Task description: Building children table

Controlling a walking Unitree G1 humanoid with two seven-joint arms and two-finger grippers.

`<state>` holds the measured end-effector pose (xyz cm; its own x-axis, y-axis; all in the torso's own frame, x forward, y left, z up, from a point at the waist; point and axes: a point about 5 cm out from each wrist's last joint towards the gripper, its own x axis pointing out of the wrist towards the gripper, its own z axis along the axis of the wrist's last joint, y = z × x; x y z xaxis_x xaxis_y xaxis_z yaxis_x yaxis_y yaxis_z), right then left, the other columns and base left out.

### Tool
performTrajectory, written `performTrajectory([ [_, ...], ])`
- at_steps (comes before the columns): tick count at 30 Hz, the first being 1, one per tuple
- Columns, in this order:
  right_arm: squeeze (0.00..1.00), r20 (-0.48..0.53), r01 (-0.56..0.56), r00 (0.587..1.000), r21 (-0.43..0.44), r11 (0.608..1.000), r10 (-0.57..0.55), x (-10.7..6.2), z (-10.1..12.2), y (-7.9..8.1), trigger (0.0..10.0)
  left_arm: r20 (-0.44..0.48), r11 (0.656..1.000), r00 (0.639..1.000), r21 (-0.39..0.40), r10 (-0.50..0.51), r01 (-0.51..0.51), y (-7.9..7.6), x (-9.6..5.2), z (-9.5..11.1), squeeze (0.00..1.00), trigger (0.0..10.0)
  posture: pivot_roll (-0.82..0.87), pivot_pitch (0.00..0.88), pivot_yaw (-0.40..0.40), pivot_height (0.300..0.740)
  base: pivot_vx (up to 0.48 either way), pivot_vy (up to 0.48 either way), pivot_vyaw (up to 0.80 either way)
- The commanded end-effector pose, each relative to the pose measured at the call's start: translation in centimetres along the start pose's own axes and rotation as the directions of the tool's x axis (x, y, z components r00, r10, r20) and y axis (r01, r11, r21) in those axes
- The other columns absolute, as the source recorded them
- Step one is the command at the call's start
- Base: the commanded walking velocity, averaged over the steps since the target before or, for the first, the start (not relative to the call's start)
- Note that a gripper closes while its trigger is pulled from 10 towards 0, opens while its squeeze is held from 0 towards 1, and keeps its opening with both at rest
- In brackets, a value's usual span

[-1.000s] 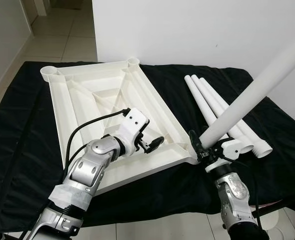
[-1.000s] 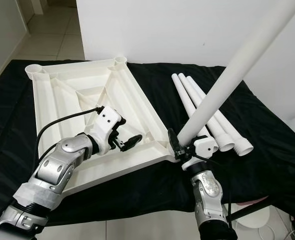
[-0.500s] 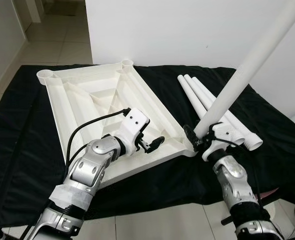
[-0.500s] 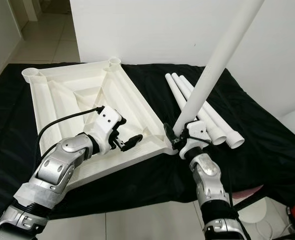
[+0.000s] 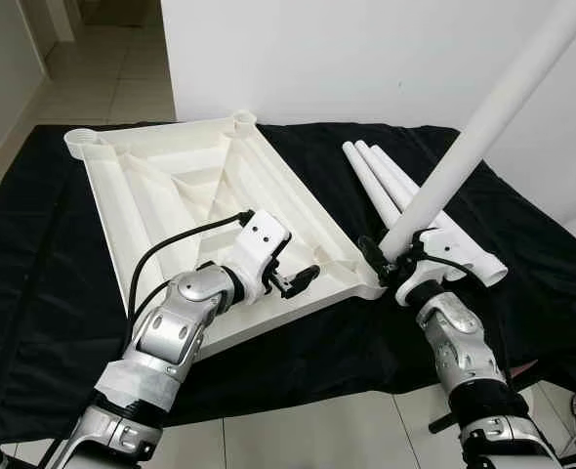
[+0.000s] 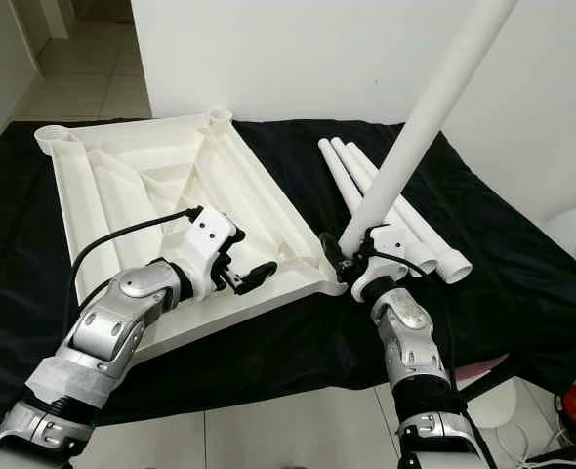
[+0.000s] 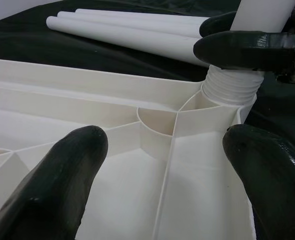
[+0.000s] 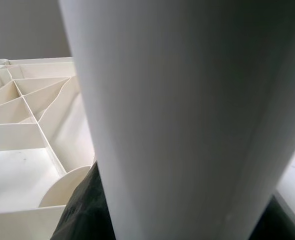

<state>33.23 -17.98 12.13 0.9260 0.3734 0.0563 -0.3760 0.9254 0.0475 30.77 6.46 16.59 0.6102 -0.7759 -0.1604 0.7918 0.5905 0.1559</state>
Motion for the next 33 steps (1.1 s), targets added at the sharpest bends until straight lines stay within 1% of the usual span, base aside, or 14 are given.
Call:
performTrajectory([
  [1,0.0,-0.405,0.054,0.914,0.17,0.984,0.02,-1.8,-6.1,0.3,10.0,0.011,0.999,0.999,0.016,0.045,-0.045,0.2,0.2,0.3,0.0,10.0,0.04,0.067,-0.05,0.74,0.0,0.0,0.0],
  [5,0.0,-0.402,0.027,0.915,0.161,0.987,0.041,-1.6,-5.9,0.4,10.0,0.014,0.999,0.999,0.015,0.047,-0.047,0.3,0.2,0.4,0.0,10.0,0.04,0.067,-0.052,0.74,0.0,0.0,0.0],
  [12,0.0,-0.385,-0.012,0.915,0.283,0.959,0.125,-1.1,-5.2,0.7,10.0,0.019,0.999,0.998,0.012,0.053,-0.053,0.3,0.2,0.5,0.0,10.0,0.04,0.067,-0.056,0.74,0.0,0.0,0.0],
  [13,0.0,-0.321,-0.08,0.937,0.191,0.978,0.139,-0.9,-4.2,0.8,10.0,0.019,0.998,0.998,0.012,0.057,-0.057,0.3,0.2,0.4,0.0,10.0,0.04,0.069,-0.06,0.74,0.0,0.0,0.0],
  [14,0.0,-0.321,-0.08,0.937,0.191,0.978,0.139,-0.9,-4.2,0.8,10.0,0.019,0.998,0.998,0.012,0.057,-0.057,0.3,0.2,0.4,0.0,10.0,0.04,0.069,-0.06,0.74,0.0,0.0,0.0],
  [16,0.0,-0.204,-0.152,0.965,0.077,0.985,0.165,-0.8,-2.8,1.4,10.0,0.021,0.998,0.998,0.011,0.062,-0.062,0.3,0.1,0.4,0.0,10.0,0.05,0.07,-0.063,0.74,0.0,0.0,0.0],
  [18,0.0,-0.166,-0.169,0.969,0.082,0.982,0.181,-0.9,-2.4,1.7,10.0,0.021,0.998,0.998,0.01,0.064,-0.064,0.3,0.1,0.4,0.0,10.0,0.05,0.072,-0.064,0.74,0.0,0.0,0.0],
  [19,0.0,-0.07,-0.176,0.981,0.044,0.983,0.179,-0.9,-1.4,2.1,10.0,0.021,0.998,0.998,0.009,0.067,-0.067,0.4,0.1,0.4,0.0,10.0,0.05,0.072,-0.064,0.74,0.0,0.0,0.0],
  [20,0.0,-0.029,-0.178,0.984,-0.002,0.984,0.178,-0.9,-0.9,2.4,10.0,0.022,0.998,0.997,0.009,0.069,-0.069,0.4,0.1,0.4,0.0,10.0,0.04,0.075,-0.064,0.74,0.0,0.0,0.0],
  [24,0.0,-0.004,-0.179,0.984,-0.037,0.983,0.178,-1.0,-0.6,2.5,10.0,0.022,0.998,0.997,0.009,0.07,-0.07,0.4,0.0,0.4,0.0,10.0,0.04,0.075,-0.064,0.74,0.0,0.0,0.0],
  [26,0.0,0.064,-0.146,0.986,-0.14,0.979,0.156,-1.1,-0.1,2.9,10.0,0.022,0.998,0.997,0.008,0.07,-0.07,0.4,0.0,0.4,0.0,10.0,0.04,0.084,-0.062,0.74,0.0,0.0,0.0],
  [29,0.0,0.098,-0.13,0.984,-0.2,0.971,0.152,-1.2,0.2,3.1,10.0,0.022,0.998,0.997,0.007,0.07,-0.07,0.4,0.1,0.4,0.0,10.0,0.04,0.088,-0.063,0.74,0.0,0.0,0.0],
  [31,0.0,0.15,-0.116,0.974,-0.314,0.942,0.169,-1.5,0.8,3.7,10.0,0.023,0.997,0.997,0.008,0.072,-0.072,0.5,0.0,0.5,0.0,10.0,0.04,0.092,-0.063,0.74,0.0,0.0,0.0],
  [33,0.0,0.155,-0.128,0.967,-0.382,0.915,0.2,-1.7,1.0,4.4,10.0,0.023,0.997,0.997,0.008,0.074,-0.074,0.6,0.0,0.5,0.0,10.0,0.04,0.093,-0.064,0.74,0.0,0.0,0.0],
])
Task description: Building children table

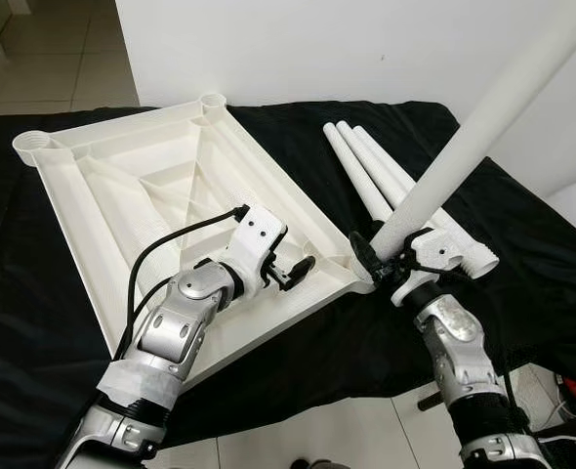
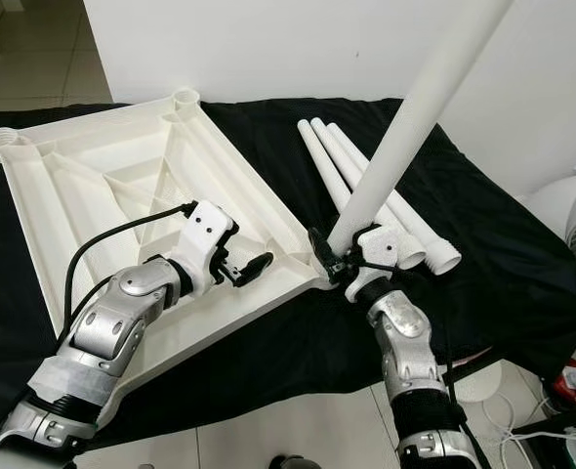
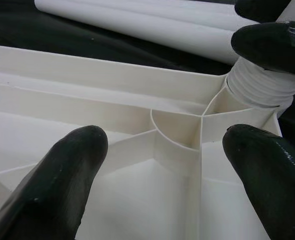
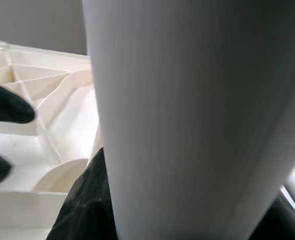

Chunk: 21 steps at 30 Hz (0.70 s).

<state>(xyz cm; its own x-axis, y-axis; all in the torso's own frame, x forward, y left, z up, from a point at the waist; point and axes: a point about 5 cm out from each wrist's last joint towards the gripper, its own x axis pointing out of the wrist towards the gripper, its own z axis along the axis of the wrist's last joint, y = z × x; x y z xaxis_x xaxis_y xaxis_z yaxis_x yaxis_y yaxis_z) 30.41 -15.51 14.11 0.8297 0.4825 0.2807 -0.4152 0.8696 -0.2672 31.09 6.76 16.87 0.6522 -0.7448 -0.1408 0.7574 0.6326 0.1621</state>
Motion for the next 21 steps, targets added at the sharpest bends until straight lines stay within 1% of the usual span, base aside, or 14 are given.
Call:
performTrajectory([
  [1,0.0,-0.046,-0.072,0.997,-0.063,0.995,0.069,-0.2,-0.5,1.2,10.0,0.012,1.0,1.0,0.011,0.019,-0.02,0.1,0.1,0.3,0.0,10.0,0.04,0.093,-0.064,0.74,0.0,0.0,0.0],
  [4,0.0,-0.032,-0.079,0.997,-0.084,0.993,0.076,-0.1,-0.3,1.5,10.0,0.013,1.0,1.0,0.011,0.021,-0.021,0.2,0.0,0.3,0.0,10.0,0.04,0.095,-0.064,0.74,0.0,0.0,0.0],
  [6,0.0,0.002,-0.1,0.995,-0.149,0.984,0.101,0.1,0.5,2.0,10.0,0.013,1.0,1.0,0.011,0.022,-0.022,0.2,0.0,0.3,0.0,10.0,0.04,0.096,-0.066,0.74,0.0,0.0,0.0],
  [7,0.0,0.002,-0.1,0.995,-0.149,0.984,0.101,0.1,0.5,2.0,10.0,0.013,1.0,1.0,0.011,0.022,-0.022,0.2,0.0,0.3,0.0,10.0,0.04,0.096,-0.066,0.74,0.0,0.0,0.0],
  [8,0.0,0.018,-0.11,0.993,-0.18,0.977,0.115,0.3,0.8,2.2,10.0,0.013,1.0,1.0,0.013,0.024,-0.024,0.3,0.0,0.3,0.0,10.0,0.04,0.096,-0.068,0.74,0.0,0.0,0.0],
  [9,0.0,0.018,-0.11,0.993,-0.18,0.977,0.115,0.3,0.8,2.2,10.0,0.013,1.0,1.0,0.013,0.024,-0.024,0.3,0.0,0.3,0.0,10.0,0.04,0.096,-0.068,0.74,0.0,0.0,0.0],
  [10,0.0,0.058,-0.088,0.993,-0.198,0.976,0.101,0.7,1.4,2.2,10.0,0.016,0.999,0.999,0.018,0.03,-0.03,0.4,-0.1,0.4,0.0,10.0,0.05,0.095,-0.069,0.74,0.0,0.0,0.0],
  [12,0.0,0.096,-0.04,0.994,-0.176,0.984,0.058,1.0,2.0,1.7,10.0,0.021,0.999,0.999,0.025,0.034,-0.034,0.6,-0.2,0.5,0.0,10.0,0.05,0.095,-0.069,0.74,0.0,0.0,0.0],
  [13,0.0,0.096,-0.04,0.994,-0.176,0.984,0.058,1.0,2.0,1.7,10.0,0.021,0.999,0.999,0.025,0.034,-0.034,0.6,-0.2,0.5,0.0,10.0,0.05,0.095,-0.069,0.74,0.0,0.0,0.0],
  [15,0.0,0.124,0.002,0.992,-0.15,0.989,0.017,1.2,2.5,1.2,10.0,0.028,0.999,0.999,0.028,0.036,-0.037,0.8,-0.4,0.6,0.0,10.0,0.05,0.095,-0.071,0.74,0.0,0.0,0.0],
  [18,0.0,0.133,0.017,0.991,-0.139,0.99,0.001,1.3,2.7,1.1,10.0,0.031,0.999,0.999,0.028,0.038,-0.039,0.9,-0.5,0.6,0.0,10.0,0.05,0.095,-0.071,0.74,0.0,0.0,0.0],
  [19,0.0,0.151,0.079,0.986,-0.074,0.994,-0.068,1.7,3.4,-0.1,10.0,0.059,0.999,0.997,0.027,0.044,-0.046,1.2,-0.7,1.0,0.0,10.0,0.05,0.093,-0.072,0.74,0.0,0.0,0.0],
  [20,0.0,0.151,0.079,0.986,-0.074,0.994,-0.068,1.7,3.4,-0.1,10.0,0.059,0.999,0.997,0.027,0.044,-0.046,1.2,-0.7,1.0,0.0,10.0,0.05,0.093,-0.072,0.74,0.0,0.0,0.0],
  [21,0.0,0.166,0.132,0.978,-0.016,0.991,-0.127,2.0,4.0,-1.2,10.0,0.088,0.999,0.995,0.02,0.041,-0.043,1.5,-0.9,1.3,0.0,10.0,0.05,0.093,-0.072,0.74,0.0,0.0,0.0],
])
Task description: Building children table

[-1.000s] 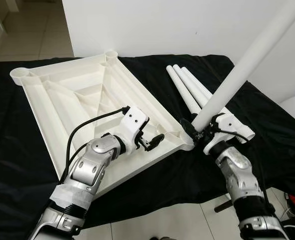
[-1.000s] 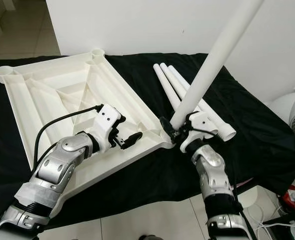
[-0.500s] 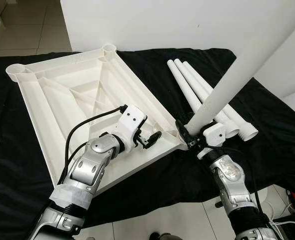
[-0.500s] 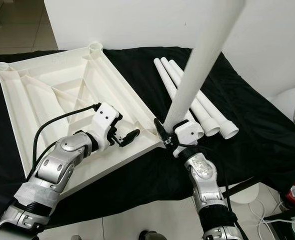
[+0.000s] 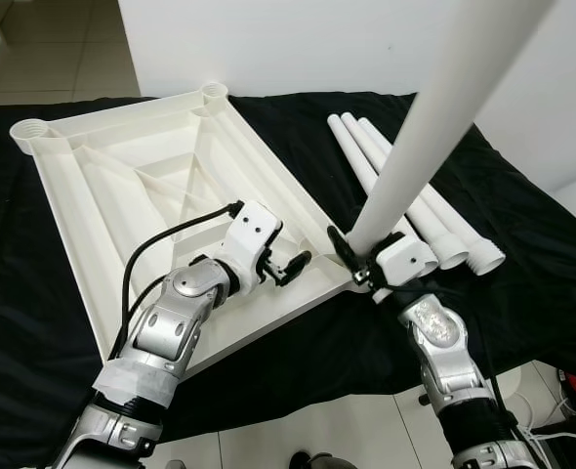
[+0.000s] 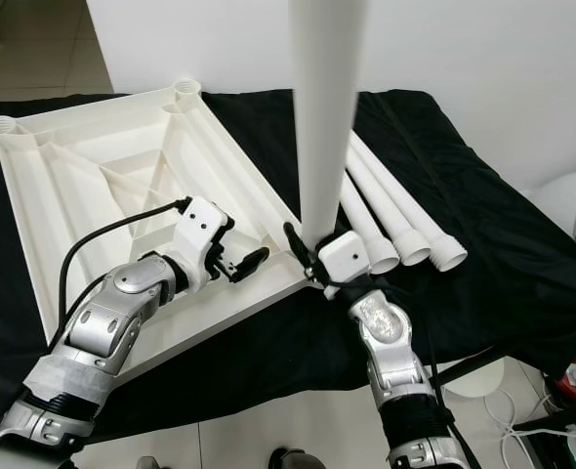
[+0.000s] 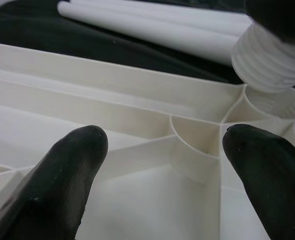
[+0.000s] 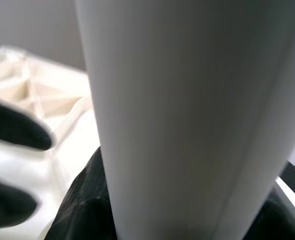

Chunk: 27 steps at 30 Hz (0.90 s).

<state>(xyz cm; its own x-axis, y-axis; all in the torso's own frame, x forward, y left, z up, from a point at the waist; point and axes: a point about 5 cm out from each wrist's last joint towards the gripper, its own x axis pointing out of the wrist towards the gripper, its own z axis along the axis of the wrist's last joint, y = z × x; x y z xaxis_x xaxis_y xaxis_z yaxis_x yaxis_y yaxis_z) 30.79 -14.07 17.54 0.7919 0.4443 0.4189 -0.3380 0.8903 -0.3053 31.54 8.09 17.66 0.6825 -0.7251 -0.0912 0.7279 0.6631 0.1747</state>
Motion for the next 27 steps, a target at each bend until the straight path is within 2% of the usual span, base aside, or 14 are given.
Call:
performTrajectory([
  [1,0.0,0.025,0.074,0.997,0.035,0.997,-0.075,0.2,0.7,-1.4,10.0,0.044,1.0,0.999,0.013,-0.002,0.002,0.2,0.0,0.9,0.0,10.0,0.05,0.093,-0.072,0.74,0.0,0.0,0.0],
  [2,0.0,0.023,0.136,0.99,0.081,0.987,-0.138,0.7,0.9,-2.5,10.0,0.064,1.0,0.998,-0.007,-0.013,0.013,0.4,-0.1,1.2,0.12,10.0,0.05,0.083,-0.071,0.74,0.0,0.0,0.0],
  [3,0.0,0.017,0.178,0.983,0.115,0.977,-0.181,1.0,1.1,-3.3,10.0,0.081,0.998,0.996,-0.041,-0.035,0.038,0.5,-0.2,1.4,0.91,10.0,0.05,0.083,-0.071,0.74,0.0,0.0,0.0],
  [4,0.0,0.017,0.178,0.983,0.115,0.977,-0.181,1.0,1.1,-3.3,10.0,0.081,0.998,0.996,-0.041,-0.035,0.038,0.5,-0.2,1.4,0.91,10.0,0.05,0.083,-0.071,0.74,0.0,0.0,0.0],
  [5,0.0,0.002,0.209,0.977,0.137,0.968,-0.212,1.2,1.0,-3.8,10.0,0.103,0.996,0.993,-0.063,-0.053,0.06,0.6,-0.3,1.7,1.0,10.0,0.05,0.083,-0.071,0.74,0.0,0.0,0.0],
  [7,0.0,-0.018,0.232,0.973,0.142,0.962,-0.232,1.3,0.8,-4.2,10.0,0.127,0.994,0.99,-0.079,-0.067,0.078,0.6,-0.3,2.1,1.0,10.0,0.05,0.073,-0.071,0.74,0.0,0.0,0.0],
  [9,0.0,-0.108,0.256,0.964,0.13,0.958,-0.243,1.6,-0.4,-4.4,10.0,0.182,0.991,0.979,-0.086,-0.087,0.104,0.6,-0.3,3.4,1.0,10.0,0.05,0.067,-0.072,0.74,0.0,0.0,0.0],
  [14,0.0,-0.171,0.252,0.958,0.107,0.962,-0.232,1.8,-1.2,-4.3,10.0,0.235,0.987,0.967,-0.102,-0.095,0.121,0.7,-0.2,4.7,1.0,10.0,0.05,0.057,-0.072,0.74,0.0,0.0,0.0],
  [15,0.0,-0.193,0.249,0.955,0.105,0.963,-0.226,1.9,-1.5,-4.2,10.0,0.281,0.982,0.953,-0.12,-0.11,0.148,0.6,-0.2,5.7,0.89,10.0,0.06,0.055,-0.071,0.74,0.0,0.0,0.0],
  [16,0.0,-0.193,0.249,0.955,0.105,0.963,-0.226,1.9,-1.5,-4.2,10.0,0.281,0.982,0.953,-0.12,-0.11,0.148,0.6,-0.2,5.7,0.89,10.0,0.06,0.055,-0.071,0.74,0.0,0.0,0.0],
  [17,0.0,-0.209,0.243,0.954,0.108,0.964,-0.216,2.0,-1.7,-4.0,10.0,0.341,0.973,0.931,-0.138,-0.128,0.185,0.4,-0.3,7.0,0.0,10.0,0.06,0.052,-0.071,0.74,0.0,0.0,0.0],
  [20,0.0,-0.225,0.226,0.955,0.133,0.965,-0.193,2.3,-1.8,-3.7,10.0,0.395,0.961,0.904,-0.144,-0.162,0.235,0.1,-0.4,8.3,0.0,10.0,0.06,0.046,-0.068,0.74,0.0,0.0,0.0],
  [23,0.0,-0.252,0.154,0.962,0.188,0.97,-0.104,3.0,-1.8,-2.5,10.0,0.484,0.93,0.831,-0.085,-0.275,0.357,-1.6,-0.3,10.6,0.0,10.0,0.06,0.04,-0.063,0.74,0.0,0.0,0.0],
  [27,0.0,-0.255,0.125,0.964,0.183,0.975,-0.075,3.5,-1.7,-2.2,10.0,0.499,0.923,0.814,-0.066,-0.297,0.378,-2.1,0.1,11.2,0.0,10.0,0.06,0.039,-0.062,0.74,0.0,0.0,0.0],
])
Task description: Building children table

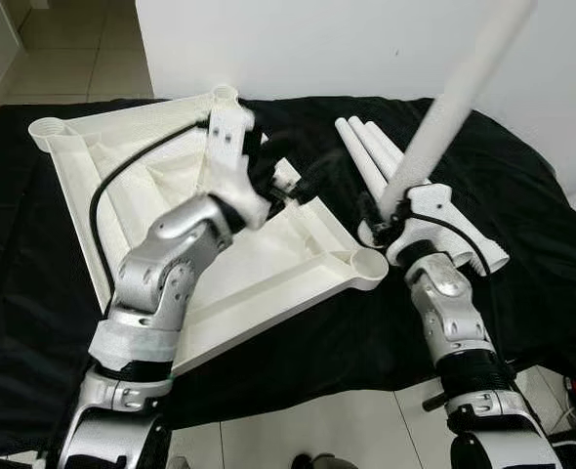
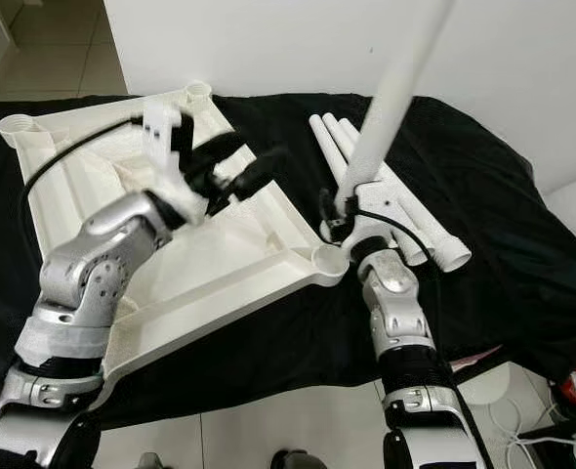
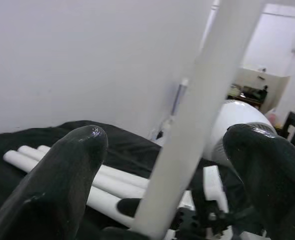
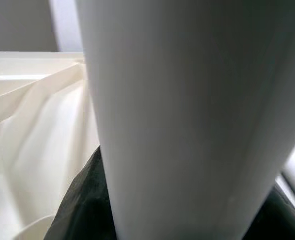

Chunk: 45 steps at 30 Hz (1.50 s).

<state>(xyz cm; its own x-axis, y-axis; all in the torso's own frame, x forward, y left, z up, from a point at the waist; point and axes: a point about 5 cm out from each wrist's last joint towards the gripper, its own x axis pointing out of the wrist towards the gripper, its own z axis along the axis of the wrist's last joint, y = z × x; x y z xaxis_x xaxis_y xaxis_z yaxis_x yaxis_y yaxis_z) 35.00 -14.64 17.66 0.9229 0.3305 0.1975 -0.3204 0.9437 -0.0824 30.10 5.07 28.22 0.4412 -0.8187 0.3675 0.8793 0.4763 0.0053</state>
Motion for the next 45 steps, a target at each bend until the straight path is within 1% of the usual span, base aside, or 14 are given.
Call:
performTrajectory([
  [1,0.0,0.002,-0.01,1.0,-0.003,1.0,0.01,0.4,0.5,0.0,10.0,0.006,0.987,0.987,0.002,-0.159,0.159,-1.1,0.4,0.1,0.0,10.0,0.06,0.039,-0.062,0.74,0.0,0.0,0.0],
  [7,0.0,-0.029,-0.066,0.997,-0.012,0.998,0.065,1.2,1.1,0.7,10.0,0.014,0.977,0.977,0.042,-0.212,0.211,-1.8,2.0,0.7,0.0,10.0,0.05,0.035,-0.07,0.74,0.0,0.0,0.0],
  [8,0.0,-0.05,-0.096,0.994,-0.033,0.995,0.095,1.5,1.3,1.1,10.0,-0.001,0.978,0.981,0.081,-0.194,0.194,-1.7,2.7,0.8,0.0,10.0,0.05,0.026,-0.071,0.74,0.0,0.0,0.0],
  [14,0.0,-0.069,-0.126,0.99,-0.045,0.991,0.122,1.7,1.3,1.4,10.0,-0.004,0.982,0.988,0.112,-0.155,0.155,-1.3,3.4,0.9,0.0,10.0,0.05,0.023,-0.071,0.74,0.0,0.0,0.0],
  [15,0.0,-0.077,-0.143,0.987,-0.058,0.988,0.138,1.8,1.4,1.6,10.0,-0.006,0.981,0.993,0.154,-0.117,0.116,-0.9,3.8,1.1,0.0,10.0,0.05,0.02,-0.069,0.74,0.0,0.0,0.0],
  [18,0.0,-0.085,-0.191,0.979,-0.077,0.979,0.184,2.0,1.7,2.1,10.0,-0.001,0.979,0.996,0.184,-0.085,0.083,-0.3,4.6,1.8,0.0,10.0,0.04,0.018,-0.062,0.74,0.0,0.0,0.0],
  [27,0.0,-0.114,-0.224,0.971,-0.103,0.969,0.212,2.1,1.6,2.3,10.0,-0.013,0.972,1.0,0.235,-0.017,0.019,0.7,5.3,2.3,0.0,10.0,0.04,0.013,-0.049,0.74,0.0,0.0,0.0],
  [35,0.0,-0.144,-0.231,0.966,-0.098,0.968,0.216,2.0,1.2,2.2,10.0,0.007,0.968,1.0,0.25,-0.016,0.014,0.8,5.7,3.0,0.0,10.0,0.04,0.025,-0.04,0.74,0.0,0.0,0.0],
  [36,0.0,-0.148,-0.234,0.964,-0.095,0.968,0.219,2.0,1.2,2.2,10.0,0.001,0.966,1.0,0.26,-0.012,0.011,0.9,5.8,3.0,0.0,8.2,0.04,0.027,-0.041,0.74,0.0,0.0,0.0],
  [37,0.0,-0.148,-0.234,0.964,-0.095,0.968,0.219,2.0,1.2,2.2,10.0,0.001,0.966,1.0,0.26,-0.012,0.011,0.9,5.8,3.0,0.0,8.2,0.04,0.027,-0.041,0.74,0.0,0.0,0.0],
  [38,0.0,-0.151,-0.239,0.963,-0.098,0.966,0.223,2.0,1.2,2.2,10.0,-0.005,0.965,1.0,0.261,0.006,-0.004,1.2,5.8,3.1,0.0,2.7,0.04,0.028,-0.038,0.74,0.0,0.0,0.0],
  [39,0.0,-0.151,-0.239,0.963,-0.098,0.966,0.223,2.0,1.2,2.2,10.0,-0.005,0.965,1.0,0.261,0.006,-0.004,1.2,5.8,3.1,0.0,2.7,0.04,0.028,-0.038,0.74,0.0,0.0,0.0],
  [40,0.0,-0.154,-0.243,0.962,-0.099,0.965,0.227,2.1,1.2,2.2,10.0,-0.005,0.966,1.0,0.256,0.026,-0.024,1.5,5.9,3.1,0.0,0.0,0.04,0.025,-0.036,0.74,0.0,0.0,0.0],
  [45,0.0,-0.163,-0.242,0.961,-0.095,0.966,0.225,2.2,1.2,2.0,10.0,0.0,0.966,0.997,0.248,0.074,-0.071,2.4,6.3,3.6,0.0,0.0,0.05,0.016,-0.028,0.74,0.0,0.0,0.0],
])
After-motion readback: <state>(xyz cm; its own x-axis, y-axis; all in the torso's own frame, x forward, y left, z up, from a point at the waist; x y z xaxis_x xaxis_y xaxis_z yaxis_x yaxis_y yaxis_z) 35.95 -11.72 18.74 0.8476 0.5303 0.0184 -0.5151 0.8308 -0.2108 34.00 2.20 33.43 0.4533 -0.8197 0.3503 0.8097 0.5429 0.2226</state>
